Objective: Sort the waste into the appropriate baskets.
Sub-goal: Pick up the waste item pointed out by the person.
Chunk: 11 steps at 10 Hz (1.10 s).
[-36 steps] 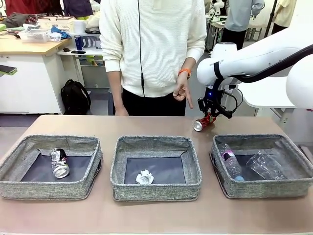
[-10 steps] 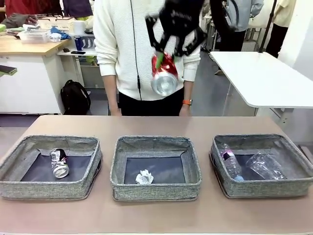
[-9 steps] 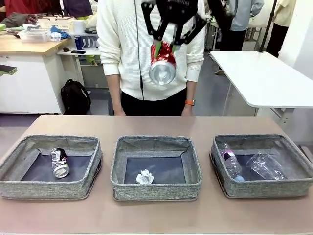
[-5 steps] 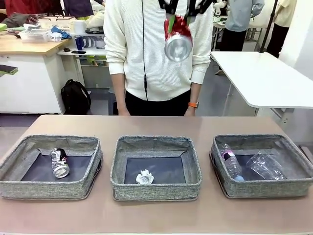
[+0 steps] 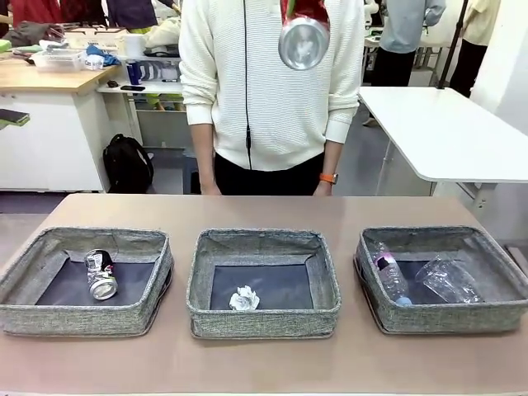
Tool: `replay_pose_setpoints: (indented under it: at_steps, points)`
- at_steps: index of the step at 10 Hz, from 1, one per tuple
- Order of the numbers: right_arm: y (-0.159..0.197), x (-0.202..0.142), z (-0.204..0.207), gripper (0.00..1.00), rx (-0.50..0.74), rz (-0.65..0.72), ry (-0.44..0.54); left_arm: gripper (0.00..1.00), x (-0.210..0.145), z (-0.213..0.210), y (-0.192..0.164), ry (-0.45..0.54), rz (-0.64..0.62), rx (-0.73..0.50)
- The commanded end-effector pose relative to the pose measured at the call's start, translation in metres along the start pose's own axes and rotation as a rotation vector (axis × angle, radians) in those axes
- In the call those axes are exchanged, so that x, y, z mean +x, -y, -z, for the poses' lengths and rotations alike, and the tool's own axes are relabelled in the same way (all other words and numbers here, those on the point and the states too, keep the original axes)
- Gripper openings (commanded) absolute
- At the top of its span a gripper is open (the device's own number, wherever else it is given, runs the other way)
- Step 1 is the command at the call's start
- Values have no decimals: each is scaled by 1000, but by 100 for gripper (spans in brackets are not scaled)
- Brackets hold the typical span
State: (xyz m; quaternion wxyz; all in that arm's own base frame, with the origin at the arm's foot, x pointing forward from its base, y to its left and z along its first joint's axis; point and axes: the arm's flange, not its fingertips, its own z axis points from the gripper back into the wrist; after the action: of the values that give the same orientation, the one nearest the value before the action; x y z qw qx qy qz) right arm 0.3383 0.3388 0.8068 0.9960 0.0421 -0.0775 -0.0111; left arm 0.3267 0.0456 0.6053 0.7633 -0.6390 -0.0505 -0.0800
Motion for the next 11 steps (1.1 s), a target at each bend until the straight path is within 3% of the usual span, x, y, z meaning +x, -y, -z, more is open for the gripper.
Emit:
replay_pose_setpoints:
  at_steps: [1,5,11]
  points:
    - [-11,10,-3,26,-23,-20,-51,100,1,0,2,1,23,-23]
    - [-15,15,17,26,-18,-79,-105,100,1,0,2,1,23,-23]
    - [-11,11,25,26,-22,-47,-86,100,1,0,2,1,23,-23]
